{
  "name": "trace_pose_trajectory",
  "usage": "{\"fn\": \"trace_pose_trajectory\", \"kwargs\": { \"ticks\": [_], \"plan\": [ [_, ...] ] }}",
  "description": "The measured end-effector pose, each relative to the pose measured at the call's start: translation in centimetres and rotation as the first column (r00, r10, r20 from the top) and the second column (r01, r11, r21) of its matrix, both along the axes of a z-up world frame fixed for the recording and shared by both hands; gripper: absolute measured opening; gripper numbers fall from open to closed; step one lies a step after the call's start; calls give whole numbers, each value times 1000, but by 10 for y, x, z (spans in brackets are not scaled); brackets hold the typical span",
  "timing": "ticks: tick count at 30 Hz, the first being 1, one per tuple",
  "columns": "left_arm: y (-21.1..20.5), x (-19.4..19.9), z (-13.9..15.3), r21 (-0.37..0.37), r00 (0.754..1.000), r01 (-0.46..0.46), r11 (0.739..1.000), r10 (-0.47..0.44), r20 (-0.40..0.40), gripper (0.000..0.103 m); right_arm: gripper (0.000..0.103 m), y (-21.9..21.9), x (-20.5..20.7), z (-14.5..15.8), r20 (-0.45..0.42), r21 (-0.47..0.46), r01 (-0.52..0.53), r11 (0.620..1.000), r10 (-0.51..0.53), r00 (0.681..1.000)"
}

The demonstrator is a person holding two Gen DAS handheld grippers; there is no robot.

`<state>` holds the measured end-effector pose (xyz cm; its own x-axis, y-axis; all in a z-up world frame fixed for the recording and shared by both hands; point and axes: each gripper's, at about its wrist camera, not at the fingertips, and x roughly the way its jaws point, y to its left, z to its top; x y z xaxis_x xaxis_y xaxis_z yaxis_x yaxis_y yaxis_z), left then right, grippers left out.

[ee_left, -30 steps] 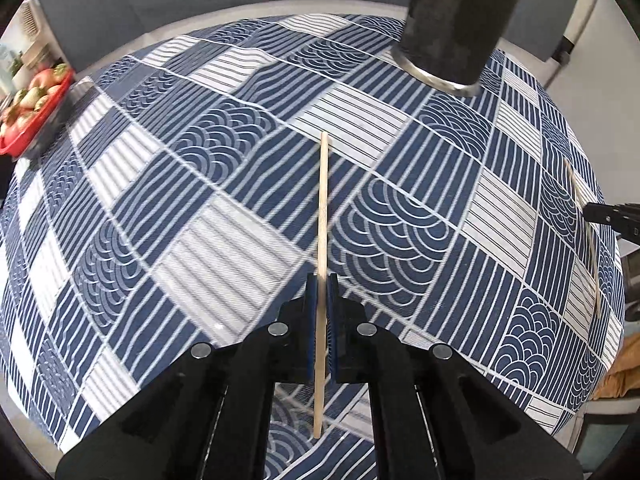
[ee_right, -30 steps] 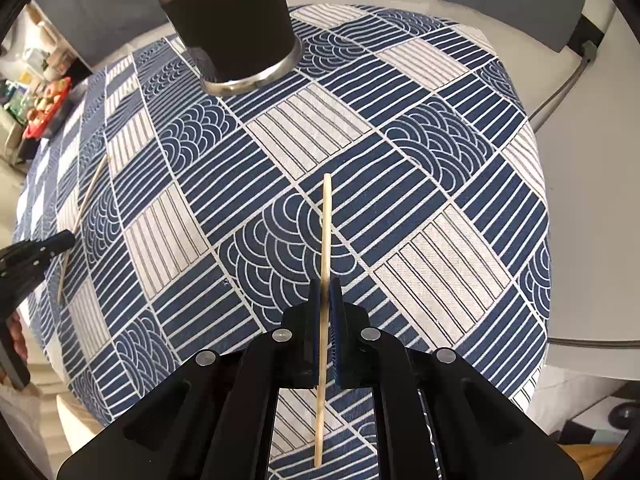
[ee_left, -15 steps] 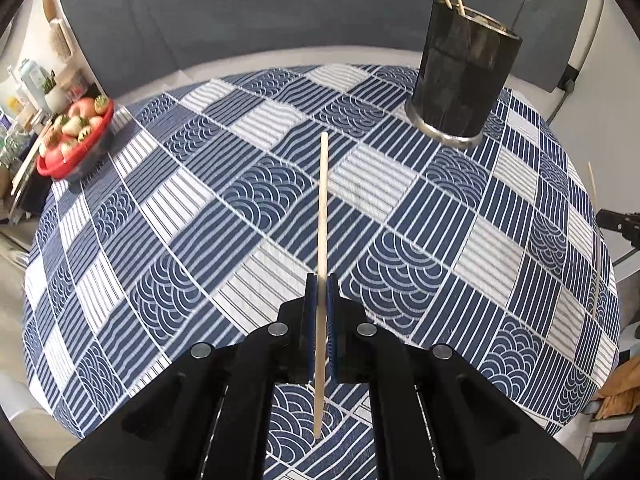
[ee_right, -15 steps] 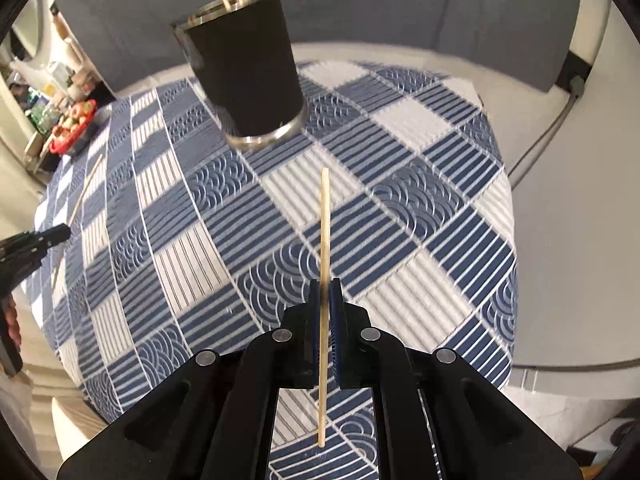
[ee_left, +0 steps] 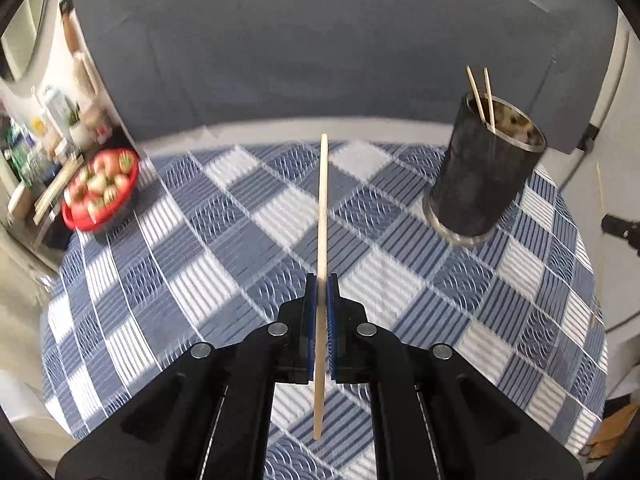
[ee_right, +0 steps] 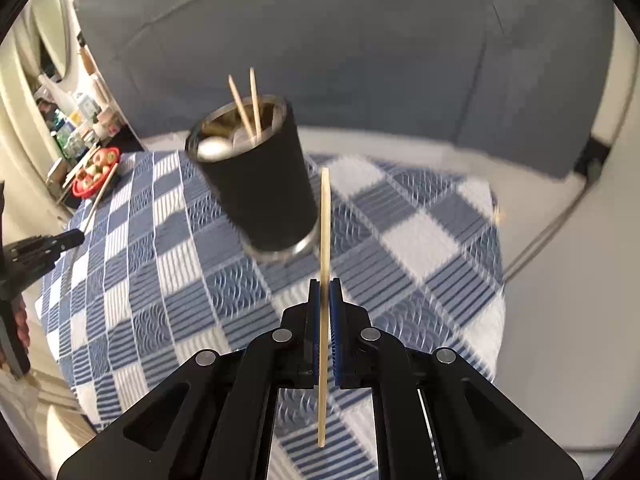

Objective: Organize utensils
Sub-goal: 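Lift both chopsticks and carry them over the black holder, then lower the left tool's chopstick into the holder and open the left tool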

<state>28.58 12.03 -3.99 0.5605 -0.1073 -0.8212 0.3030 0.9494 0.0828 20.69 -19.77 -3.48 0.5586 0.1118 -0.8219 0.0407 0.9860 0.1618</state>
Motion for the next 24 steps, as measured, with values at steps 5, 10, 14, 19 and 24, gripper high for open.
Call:
{"fn": "trace_pose_trajectory", "kwargs": {
  "ticks": [5,10,14,19,24],
  "plan": [
    [-25,25,14,-23,1000,17,1000,-17,25,5,4,-12,35,22,26,-20,-7,1000,8,1000],
    [-56,44,36,-39,996,63,997,-60,67,5,4,-22,60,50,98,-8,-14,1000,15,995],
    [-82,53,57,-25,986,102,995,-97,133,5,4,-23,75,71,164,-16,-30,999,33,986],
    [-107,60,75,-38,971,157,987,-147,186,5,4,-21,93,94,247,-32,-47,998,53,968],
    [-130,60,90,-85,946,218,972,-189,262,5,4,-20,103,115,371,-39,-63,997,73,926]
  ]
}}
